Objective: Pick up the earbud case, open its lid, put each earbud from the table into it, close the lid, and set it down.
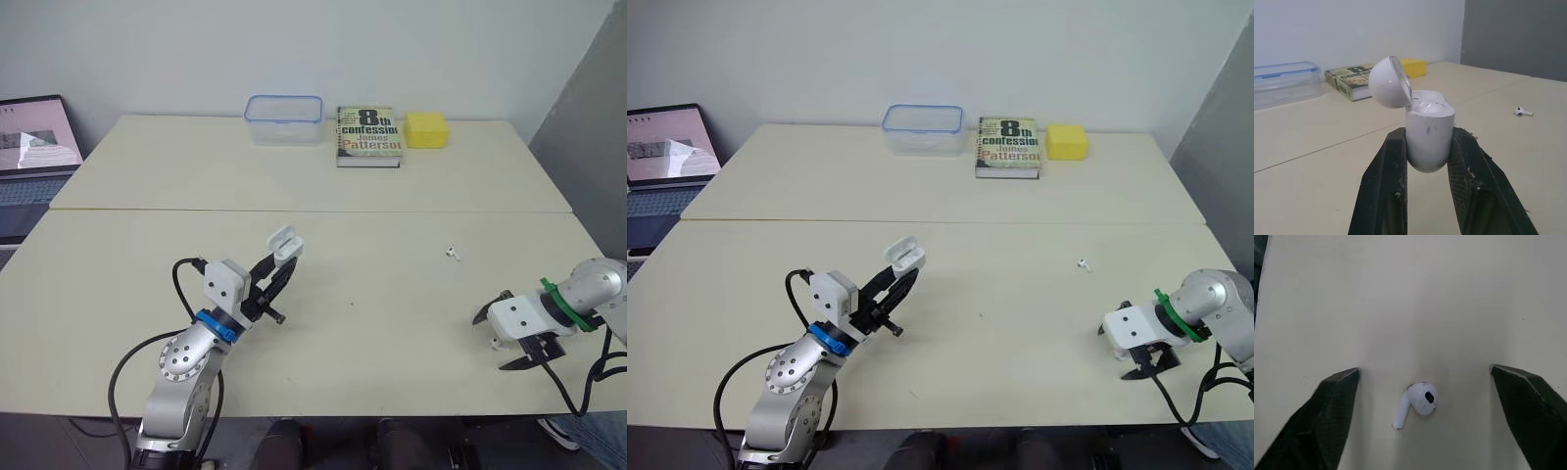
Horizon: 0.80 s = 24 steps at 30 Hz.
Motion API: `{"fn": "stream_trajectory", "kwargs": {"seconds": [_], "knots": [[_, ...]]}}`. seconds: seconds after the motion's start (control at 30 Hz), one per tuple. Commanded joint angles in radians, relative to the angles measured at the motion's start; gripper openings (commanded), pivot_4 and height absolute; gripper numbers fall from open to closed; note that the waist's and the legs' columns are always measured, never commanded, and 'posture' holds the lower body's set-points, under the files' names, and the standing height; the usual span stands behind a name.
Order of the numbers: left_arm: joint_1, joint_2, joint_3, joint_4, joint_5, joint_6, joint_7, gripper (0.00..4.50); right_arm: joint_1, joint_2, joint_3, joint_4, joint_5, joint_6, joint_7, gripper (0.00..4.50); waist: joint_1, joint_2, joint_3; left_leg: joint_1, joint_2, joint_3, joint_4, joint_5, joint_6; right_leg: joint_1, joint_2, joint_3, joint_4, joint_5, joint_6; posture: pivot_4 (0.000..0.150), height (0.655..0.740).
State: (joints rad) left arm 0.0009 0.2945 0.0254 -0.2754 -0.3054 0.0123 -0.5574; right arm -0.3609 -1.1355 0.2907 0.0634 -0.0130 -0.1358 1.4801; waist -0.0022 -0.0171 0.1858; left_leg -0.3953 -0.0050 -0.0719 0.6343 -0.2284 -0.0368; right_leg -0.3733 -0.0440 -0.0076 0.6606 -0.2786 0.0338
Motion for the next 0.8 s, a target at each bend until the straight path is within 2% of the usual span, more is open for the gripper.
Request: {"fn": "stream_trajectory", "kwargs": {"seconds": [0.03, 0.2, 0.37, 0.57, 0.8], "knots": [[-0.003, 0.005, 0.005, -0.028, 0.004, -0.023, 0.003, 0.75, 0.019, -0.042, -0.097, -0.105, 0.066, 0.083, -0.002, 4.50, 0.002, 0.001, 0.001, -0.001, 0.000, 0.000, 0.000, 0.000, 0.000, -0.001, 0.000, 0.000, 0.000, 0.000, 0.000, 0.150, 0.7400], [0.009, 0.002, 0.002, -0.023, 0.012, -0.028, 0.008, 0.75, 0.145, -0.134, -0.230, -0.302, 0.148, 0.388, -0.032, 4.50, 0.010, 0.002, 0.001, -0.002, -0.002, -0.001, 0.000, 0.000, 0.000, -0.001, -0.002, -0.001, 0.000, 0.000, 0.000, 0.150, 0.7400], [0.019, -0.007, -0.005, -0.024, 0.022, -0.027, 0.014, 0.75, 0.261, -0.167, -0.269, -0.429, 0.074, 0.579, -0.152, 4.50, 0.016, 0.002, 0.000, -0.002, -0.001, -0.001, 0.000, 0.000, 0.000, -0.001, -0.002, -0.002, -0.001, 0.000, 0.000, 0.150, 0.7400], [0.012, -0.008, -0.013, -0.021, 0.033, -0.025, 0.019, 0.75, 0.238, -0.120, -0.179, -0.426, -0.033, 0.626, -0.266, 4.50, 0.014, 0.002, 0.000, -0.002, -0.001, 0.001, 0.000, 0.000, 0.000, -0.001, -0.002, -0.001, -0.001, -0.001, 0.002, 0.150, 0.7400], [0.014, -0.002, -0.010, -0.021, 0.038, -0.026, 0.023, 0.75, 0.201, -0.102, -0.110, -0.353, -0.087, 0.592, -0.269, 4.50, 0.011, 0.002, 0.000, -0.002, -0.002, 0.001, 0.000, 0.000, 0.000, -0.001, -0.002, -0.002, -0.001, -0.001, 0.002, 0.150, 0.7400]]}}
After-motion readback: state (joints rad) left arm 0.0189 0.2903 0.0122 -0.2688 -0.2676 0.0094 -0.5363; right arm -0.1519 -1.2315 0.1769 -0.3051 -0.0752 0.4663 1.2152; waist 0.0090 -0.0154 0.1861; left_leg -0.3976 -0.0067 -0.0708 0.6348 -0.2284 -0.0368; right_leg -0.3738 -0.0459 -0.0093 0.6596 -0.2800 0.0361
